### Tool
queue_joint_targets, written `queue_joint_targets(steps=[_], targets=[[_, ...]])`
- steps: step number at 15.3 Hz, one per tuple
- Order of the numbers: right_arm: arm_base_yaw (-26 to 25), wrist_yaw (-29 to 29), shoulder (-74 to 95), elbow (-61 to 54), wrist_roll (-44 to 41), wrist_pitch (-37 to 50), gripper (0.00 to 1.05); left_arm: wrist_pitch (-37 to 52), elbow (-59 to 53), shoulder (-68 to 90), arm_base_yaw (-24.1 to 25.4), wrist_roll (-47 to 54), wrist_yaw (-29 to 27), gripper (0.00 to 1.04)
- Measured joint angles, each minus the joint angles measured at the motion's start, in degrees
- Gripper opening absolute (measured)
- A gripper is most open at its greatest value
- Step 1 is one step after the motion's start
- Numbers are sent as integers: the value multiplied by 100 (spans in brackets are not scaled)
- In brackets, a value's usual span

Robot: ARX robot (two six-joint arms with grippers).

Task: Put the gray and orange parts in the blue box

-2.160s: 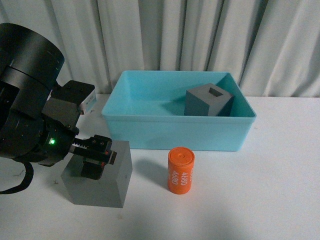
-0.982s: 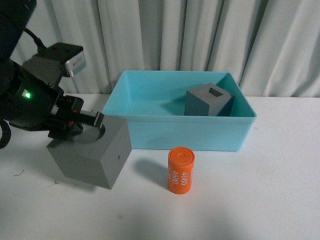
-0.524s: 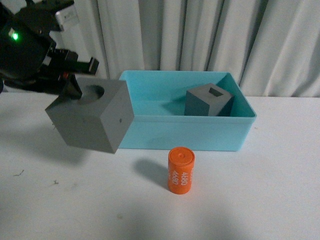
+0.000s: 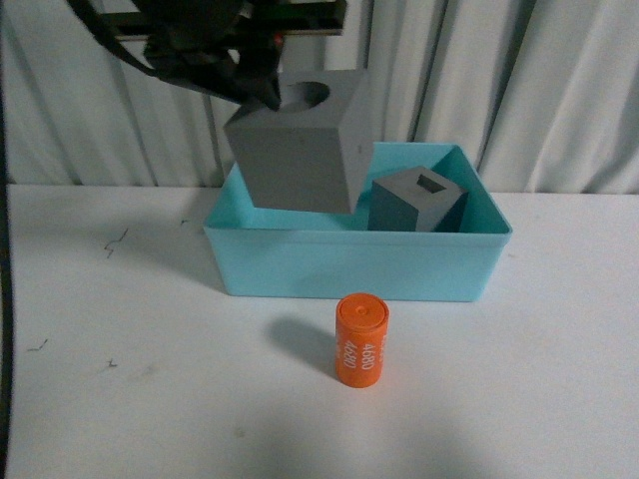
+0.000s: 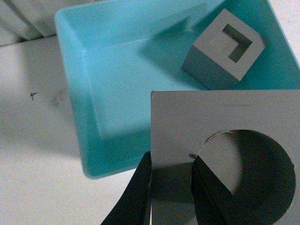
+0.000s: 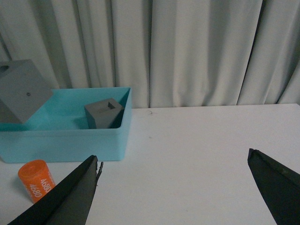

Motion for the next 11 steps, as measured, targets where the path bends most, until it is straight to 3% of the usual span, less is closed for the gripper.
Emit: queue_joint_targets(steps=[4,11], targets=[[0,-2,0,0,0,0,98,-400,1379,992,-323,-352,-232,19],[0,-2,0,0,0,0,98,-796,3049,2424,-302,-380,-610,19]])
